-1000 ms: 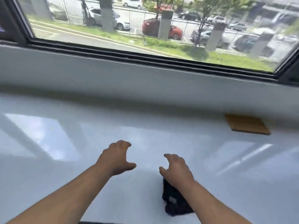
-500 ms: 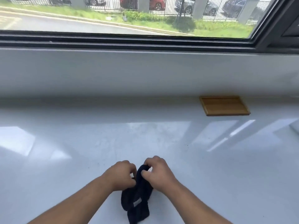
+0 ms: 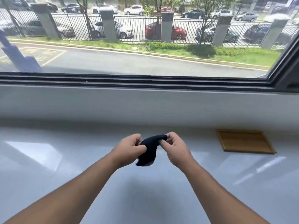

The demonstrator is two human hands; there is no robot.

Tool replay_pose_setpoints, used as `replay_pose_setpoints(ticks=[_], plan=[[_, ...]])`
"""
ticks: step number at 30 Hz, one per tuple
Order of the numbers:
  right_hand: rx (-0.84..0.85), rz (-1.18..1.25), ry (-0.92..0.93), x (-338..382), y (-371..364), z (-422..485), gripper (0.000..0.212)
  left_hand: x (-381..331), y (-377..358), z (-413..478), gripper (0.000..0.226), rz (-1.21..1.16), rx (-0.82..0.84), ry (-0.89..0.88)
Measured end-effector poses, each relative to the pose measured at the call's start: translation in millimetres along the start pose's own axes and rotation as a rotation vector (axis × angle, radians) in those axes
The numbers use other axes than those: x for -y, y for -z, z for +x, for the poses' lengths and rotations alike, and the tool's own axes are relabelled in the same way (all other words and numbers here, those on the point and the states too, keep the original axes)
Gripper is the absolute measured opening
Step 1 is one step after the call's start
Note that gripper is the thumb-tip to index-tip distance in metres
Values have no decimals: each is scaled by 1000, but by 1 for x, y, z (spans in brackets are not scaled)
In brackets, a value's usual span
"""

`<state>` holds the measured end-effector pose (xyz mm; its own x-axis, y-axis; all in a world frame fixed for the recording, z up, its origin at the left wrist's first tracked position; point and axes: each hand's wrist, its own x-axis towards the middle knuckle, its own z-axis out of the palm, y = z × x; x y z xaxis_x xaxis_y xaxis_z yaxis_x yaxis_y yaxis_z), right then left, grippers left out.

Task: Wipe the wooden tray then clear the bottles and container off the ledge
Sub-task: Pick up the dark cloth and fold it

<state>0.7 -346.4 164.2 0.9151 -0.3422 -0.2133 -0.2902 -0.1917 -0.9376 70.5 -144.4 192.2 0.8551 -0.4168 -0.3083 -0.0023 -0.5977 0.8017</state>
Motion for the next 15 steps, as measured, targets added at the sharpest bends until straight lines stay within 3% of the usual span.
replay_pose_setpoints(ticks=[4, 8, 12, 15], plan=[[-147, -54, -225, -10, -19, -21, 35, -10, 16, 14, 21, -131, -86, -18], [68, 156, -522, -23, -45, -48, 66, -12, 26, 18, 11, -578, 110, 77], [141, 524, -468, -15, -60, -56, 55, -18, 29, 12, 20, -863, 263, 85], [147, 751, -431, -8, -51, -44, 89, -20, 27, 9, 20, -856, 271, 130]])
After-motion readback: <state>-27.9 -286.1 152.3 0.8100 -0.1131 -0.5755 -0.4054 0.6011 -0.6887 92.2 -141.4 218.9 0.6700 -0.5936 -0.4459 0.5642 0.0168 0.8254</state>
